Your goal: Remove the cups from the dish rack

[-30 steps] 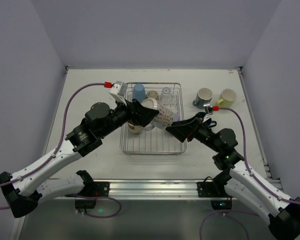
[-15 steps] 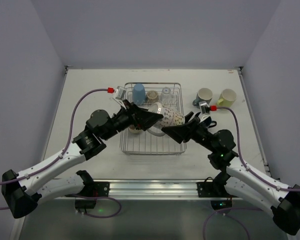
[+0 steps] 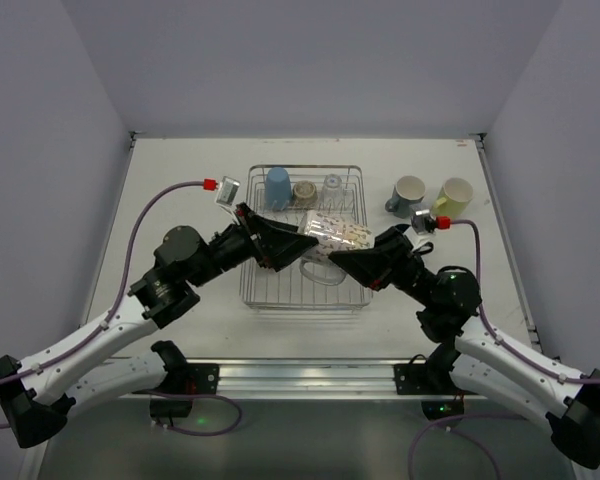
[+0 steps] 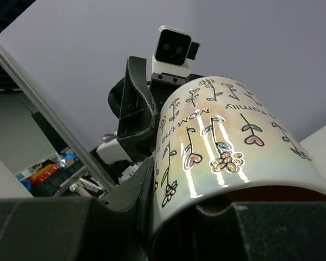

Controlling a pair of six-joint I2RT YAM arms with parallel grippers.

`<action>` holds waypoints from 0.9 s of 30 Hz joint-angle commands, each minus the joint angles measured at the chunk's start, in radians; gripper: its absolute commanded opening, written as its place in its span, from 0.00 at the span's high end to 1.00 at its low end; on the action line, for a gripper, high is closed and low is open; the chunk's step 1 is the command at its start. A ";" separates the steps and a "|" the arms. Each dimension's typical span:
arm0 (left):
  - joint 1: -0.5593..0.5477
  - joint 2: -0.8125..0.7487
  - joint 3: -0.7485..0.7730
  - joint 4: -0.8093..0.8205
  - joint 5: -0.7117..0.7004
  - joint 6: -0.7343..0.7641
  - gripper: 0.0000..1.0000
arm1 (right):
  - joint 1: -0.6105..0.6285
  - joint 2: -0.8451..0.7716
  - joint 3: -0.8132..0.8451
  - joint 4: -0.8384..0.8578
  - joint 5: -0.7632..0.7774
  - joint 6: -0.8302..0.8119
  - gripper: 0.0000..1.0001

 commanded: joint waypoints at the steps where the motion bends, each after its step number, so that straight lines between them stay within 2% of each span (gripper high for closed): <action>1: 0.006 -0.062 0.072 -0.090 -0.035 0.204 0.00 | -0.012 -0.055 0.047 -0.086 0.104 0.000 1.00; 6: 0.006 -0.125 0.138 -0.305 -0.137 0.346 0.00 | -0.012 -0.141 0.128 -0.421 0.170 -0.098 1.00; 8: 0.005 -0.142 0.154 -0.367 -0.180 0.391 0.00 | -0.013 -0.142 0.178 -0.489 0.182 -0.126 1.00; 14: 0.006 -0.186 0.164 -0.533 -0.220 0.486 0.00 | -0.056 -0.116 0.384 -0.952 0.340 -0.267 1.00; 15: 0.006 -0.194 0.151 -0.555 -0.218 0.500 0.00 | -0.111 -0.113 0.410 -1.088 0.364 -0.307 1.00; 19: 0.005 -0.235 0.111 -0.714 -0.271 0.584 0.00 | -0.334 -0.118 0.525 -1.347 0.452 -0.402 1.00; 21: 0.005 -0.254 0.079 -0.748 -0.311 0.619 0.00 | -0.430 -0.096 0.567 -1.477 0.583 -0.466 1.00; 27: 0.005 -0.316 -0.027 -0.762 -0.431 0.667 0.00 | -0.676 0.074 0.601 -1.534 0.610 -0.534 1.00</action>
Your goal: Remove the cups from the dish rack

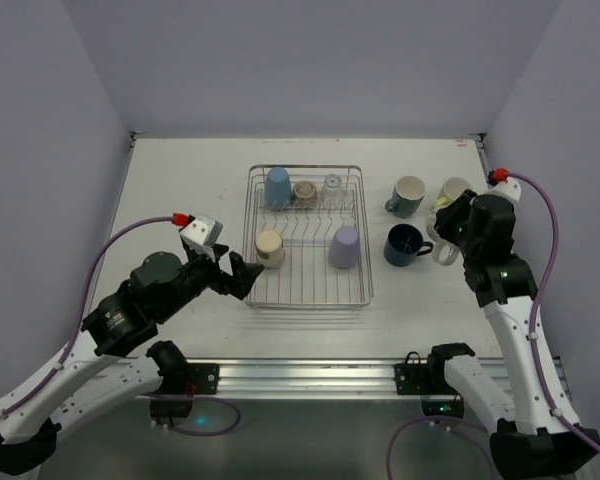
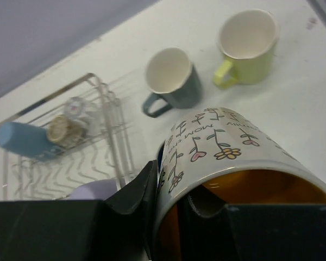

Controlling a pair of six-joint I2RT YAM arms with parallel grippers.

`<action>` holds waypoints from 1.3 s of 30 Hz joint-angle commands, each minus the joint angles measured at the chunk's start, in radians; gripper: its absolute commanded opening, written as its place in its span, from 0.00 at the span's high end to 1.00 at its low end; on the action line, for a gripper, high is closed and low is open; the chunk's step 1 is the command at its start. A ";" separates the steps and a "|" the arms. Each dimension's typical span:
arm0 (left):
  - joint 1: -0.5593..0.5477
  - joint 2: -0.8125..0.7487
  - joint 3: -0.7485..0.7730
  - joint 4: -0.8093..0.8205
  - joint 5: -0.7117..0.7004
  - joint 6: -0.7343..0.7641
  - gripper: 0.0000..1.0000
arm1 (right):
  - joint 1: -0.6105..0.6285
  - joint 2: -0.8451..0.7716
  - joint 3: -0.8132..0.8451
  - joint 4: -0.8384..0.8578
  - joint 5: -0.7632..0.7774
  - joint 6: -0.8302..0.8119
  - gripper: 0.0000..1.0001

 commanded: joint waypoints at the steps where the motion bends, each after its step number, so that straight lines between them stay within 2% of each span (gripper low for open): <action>1: 0.003 -0.037 -0.045 -0.028 -0.098 0.072 0.00 | -0.103 0.082 0.050 -0.011 0.054 -0.075 1.00; 3: 0.003 -0.051 -0.077 -0.010 -0.101 0.082 0.00 | -0.190 0.153 0.045 0.032 0.016 -0.078 1.00; 6: 0.003 -0.076 -0.094 0.010 -0.086 0.079 0.00 | -0.242 0.270 0.056 0.057 0.025 -0.078 1.00; 10: 0.003 -0.106 -0.127 0.030 -0.052 0.074 0.00 | -0.274 0.421 0.061 0.095 0.040 -0.089 1.00; 16: 0.005 -0.088 -0.130 0.032 -0.049 0.074 0.00 | -0.298 0.602 0.067 0.160 -0.015 -0.107 1.00; 23: 0.006 -0.065 -0.128 0.033 -0.032 0.074 0.00 | -0.300 0.677 0.053 0.184 -0.032 -0.083 0.97; 27: 0.011 -0.053 -0.127 0.036 -0.038 0.075 0.00 | -0.300 0.685 0.022 0.203 -0.032 -0.067 0.87; 28: 0.014 -0.045 -0.125 0.036 -0.041 0.075 0.00 | -0.299 0.682 0.022 0.204 -0.031 -0.066 0.77; 31: 0.020 -0.031 -0.121 0.035 -0.043 0.077 0.00 | -0.299 0.648 0.025 0.200 -0.034 -0.063 0.63; 36: 0.022 -0.002 -0.096 0.035 -0.014 0.077 0.00 | -0.300 0.526 0.034 0.187 -0.095 -0.030 0.56; 38: 0.022 0.012 -0.071 0.035 0.011 0.068 0.00 | -0.300 0.489 0.028 0.192 -0.118 -0.012 0.46; 39: 0.022 0.027 -0.065 0.039 0.023 0.065 0.00 | -0.299 0.452 0.016 0.195 -0.123 -0.009 0.45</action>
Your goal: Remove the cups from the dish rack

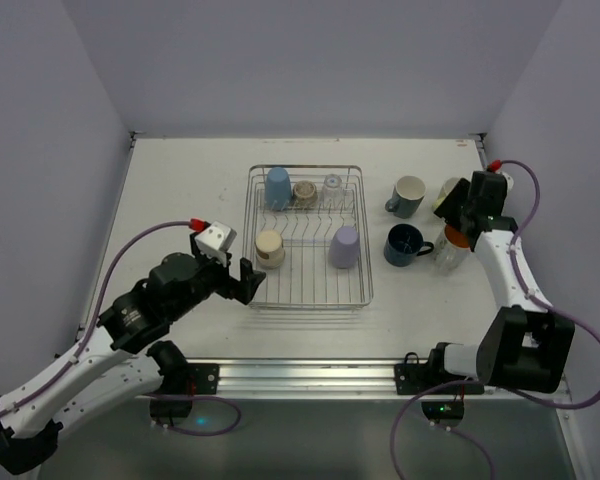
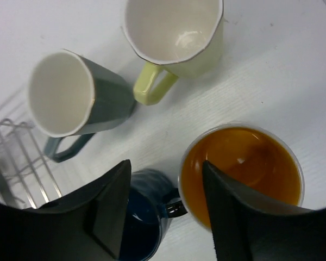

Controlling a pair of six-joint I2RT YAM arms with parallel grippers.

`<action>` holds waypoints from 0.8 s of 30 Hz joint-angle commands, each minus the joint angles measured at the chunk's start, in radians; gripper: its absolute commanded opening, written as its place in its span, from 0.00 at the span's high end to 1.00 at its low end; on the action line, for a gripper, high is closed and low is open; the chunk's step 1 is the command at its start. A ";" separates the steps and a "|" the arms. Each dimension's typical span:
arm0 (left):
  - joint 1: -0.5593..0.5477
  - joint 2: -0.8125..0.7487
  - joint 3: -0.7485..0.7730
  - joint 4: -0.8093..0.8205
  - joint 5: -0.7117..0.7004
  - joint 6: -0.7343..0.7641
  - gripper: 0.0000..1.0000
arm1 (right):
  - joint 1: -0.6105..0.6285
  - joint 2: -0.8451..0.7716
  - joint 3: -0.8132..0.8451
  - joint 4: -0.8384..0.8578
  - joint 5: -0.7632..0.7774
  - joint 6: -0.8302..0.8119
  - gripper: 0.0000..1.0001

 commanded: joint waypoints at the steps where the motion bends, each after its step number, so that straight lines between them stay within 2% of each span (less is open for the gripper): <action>1: 0.008 0.034 0.073 0.041 0.074 -0.002 0.00 | -0.003 -0.118 0.006 0.045 -0.042 0.034 0.40; 3: 0.005 0.064 0.081 0.071 0.126 -0.018 0.00 | -0.004 -0.166 -0.026 0.058 -0.054 0.043 0.39; 8: -0.011 0.179 0.125 0.160 0.215 -0.058 0.00 | -0.003 -0.406 -0.138 0.150 -0.138 0.094 0.38; 11: -0.082 0.280 0.171 0.220 0.165 -0.065 0.02 | 0.003 -0.575 -0.268 0.253 -0.290 0.165 0.38; 12: -0.105 0.337 0.198 0.247 0.101 -0.067 0.02 | 0.008 -0.612 -0.328 0.270 -0.343 0.198 0.38; 15: -0.174 0.481 0.264 0.291 0.050 -0.055 0.04 | 0.026 -0.736 -0.411 0.293 -0.410 0.226 0.39; 24: -0.196 0.820 0.424 0.381 -0.016 -0.021 0.12 | 0.045 -0.965 -0.535 0.256 -0.546 0.261 0.43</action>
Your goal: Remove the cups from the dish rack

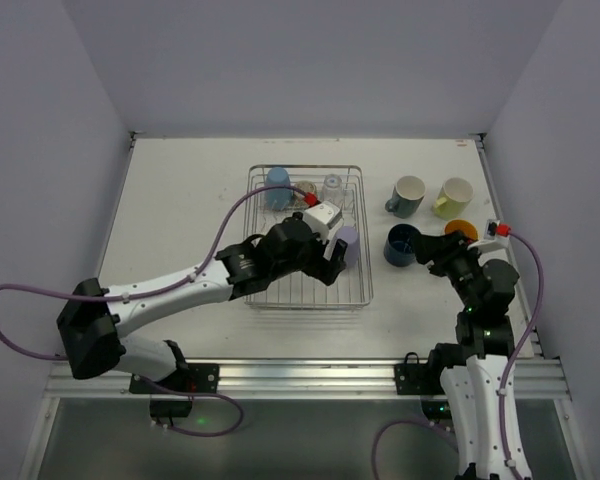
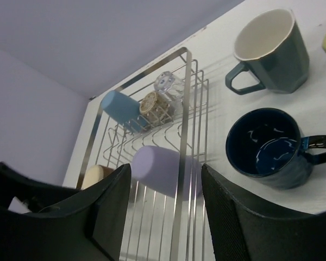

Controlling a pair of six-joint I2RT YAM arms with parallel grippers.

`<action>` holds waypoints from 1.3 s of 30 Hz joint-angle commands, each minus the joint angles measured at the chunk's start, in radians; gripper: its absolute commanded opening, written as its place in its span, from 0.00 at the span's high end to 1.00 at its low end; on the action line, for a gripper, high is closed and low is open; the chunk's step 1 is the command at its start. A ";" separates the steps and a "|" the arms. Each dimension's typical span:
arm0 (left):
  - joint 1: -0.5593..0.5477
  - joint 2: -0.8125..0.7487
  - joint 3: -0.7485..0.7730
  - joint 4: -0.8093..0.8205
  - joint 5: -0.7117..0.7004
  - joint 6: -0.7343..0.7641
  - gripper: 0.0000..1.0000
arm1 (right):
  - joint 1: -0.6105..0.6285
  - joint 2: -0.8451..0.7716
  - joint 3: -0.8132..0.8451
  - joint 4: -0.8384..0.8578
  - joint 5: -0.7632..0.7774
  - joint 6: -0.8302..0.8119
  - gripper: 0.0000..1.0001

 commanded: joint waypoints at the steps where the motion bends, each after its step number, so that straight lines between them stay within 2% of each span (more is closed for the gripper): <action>1: 0.000 0.091 0.110 0.083 -0.060 0.035 0.12 | 0.004 -0.067 -0.035 0.019 -0.107 0.041 0.43; 8: 0.020 0.321 0.269 0.063 -0.093 0.098 0.16 | 0.005 -0.149 -0.095 0.042 -0.214 0.099 0.44; 14: 0.073 0.453 0.364 0.045 -0.050 0.107 0.25 | 0.005 -0.208 -0.098 0.007 -0.228 0.101 0.45; 20: 0.081 0.539 0.412 0.037 -0.079 0.121 0.31 | 0.005 -0.231 -0.109 0.009 -0.265 0.110 0.45; 23: 0.084 0.547 0.409 0.045 -0.080 0.121 0.46 | 0.005 -0.236 -0.112 -0.001 -0.260 0.107 0.45; 24: 0.084 0.542 0.408 0.045 -0.083 0.119 0.55 | 0.004 -0.239 -0.112 -0.001 -0.259 0.105 0.45; 27: 0.084 0.481 0.368 0.069 -0.096 0.108 0.73 | 0.005 -0.235 -0.109 0.001 -0.262 0.110 0.44; 30: 0.084 0.349 0.288 0.123 -0.108 0.079 0.78 | 0.004 -0.219 -0.118 0.036 -0.297 0.127 0.40; 33: 0.086 0.170 0.156 0.232 -0.105 0.011 0.81 | 0.007 -0.181 -0.161 0.175 -0.390 0.206 0.33; 34: 0.087 0.124 0.120 0.261 -0.094 -0.014 0.81 | 0.011 -0.150 -0.173 0.275 -0.419 0.234 0.30; 36: 0.090 0.002 0.000 0.359 -0.042 -0.086 0.82 | 0.033 -0.114 -0.193 0.367 -0.470 0.286 0.25; 38: 0.098 -0.088 -0.093 0.440 0.005 -0.163 0.83 | 0.108 -0.063 -0.175 0.427 -0.463 0.288 0.20; 39: 0.101 -0.107 -0.118 0.460 0.019 -0.187 0.84 | 0.197 -0.049 -0.164 0.438 -0.428 0.273 0.20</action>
